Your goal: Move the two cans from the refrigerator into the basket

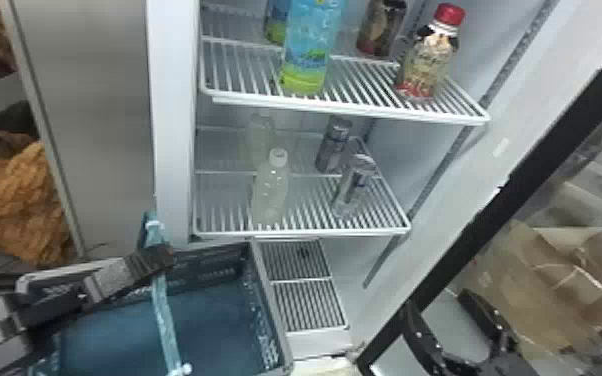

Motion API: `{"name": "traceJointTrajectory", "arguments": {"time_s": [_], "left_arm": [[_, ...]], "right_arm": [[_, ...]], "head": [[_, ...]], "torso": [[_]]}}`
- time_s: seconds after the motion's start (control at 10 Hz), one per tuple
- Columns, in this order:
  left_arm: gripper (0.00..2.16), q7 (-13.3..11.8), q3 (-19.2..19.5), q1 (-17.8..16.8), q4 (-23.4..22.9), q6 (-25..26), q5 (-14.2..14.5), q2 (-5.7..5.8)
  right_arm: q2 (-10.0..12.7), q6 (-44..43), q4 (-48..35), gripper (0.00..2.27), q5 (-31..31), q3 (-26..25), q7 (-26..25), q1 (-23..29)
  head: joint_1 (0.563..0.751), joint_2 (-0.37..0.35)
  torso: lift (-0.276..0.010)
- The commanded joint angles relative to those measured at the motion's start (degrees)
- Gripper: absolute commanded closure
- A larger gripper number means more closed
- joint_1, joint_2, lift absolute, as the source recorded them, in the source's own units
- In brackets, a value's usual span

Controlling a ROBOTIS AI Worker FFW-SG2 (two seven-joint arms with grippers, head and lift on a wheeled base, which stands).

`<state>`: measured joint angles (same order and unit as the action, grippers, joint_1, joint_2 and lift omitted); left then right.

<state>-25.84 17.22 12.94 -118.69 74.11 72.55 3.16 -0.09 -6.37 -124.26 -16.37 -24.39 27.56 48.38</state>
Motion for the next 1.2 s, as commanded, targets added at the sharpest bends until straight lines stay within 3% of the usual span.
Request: {"name": "traceJointTrajectory", "arguments": {"time_s": [0.0, 0.4, 1.1], "left_arm": [[1.21, 0.0, -0.2, 0.0, 0.1, 0.0, 0.0, 0.0], [1.21, 0.1, -0.1, -0.2, -0.1, 0.1, 0.0, 0.09], [1.21, 0.1, -0.2, -0.2, 0.1, 0.4, 0.1, 0.35]], "right_arm": [[0.1, -0.4, 2.7, 0.12, 1.7, 0.3, -0.5, -3.1], [0.1, -2.8, 9.4, 0.12, 1.7, 3.4, -2.3, -10.1], [-2.5, -3.5, 20.0, 0.12, 2.4, 9.1, -6.2, -22.2]], "head": [[0.695, -0.35], [0.695, -0.35], [0.695, -0.35]], "torso": [[-0.219], [-0.219], [-0.219]]}}
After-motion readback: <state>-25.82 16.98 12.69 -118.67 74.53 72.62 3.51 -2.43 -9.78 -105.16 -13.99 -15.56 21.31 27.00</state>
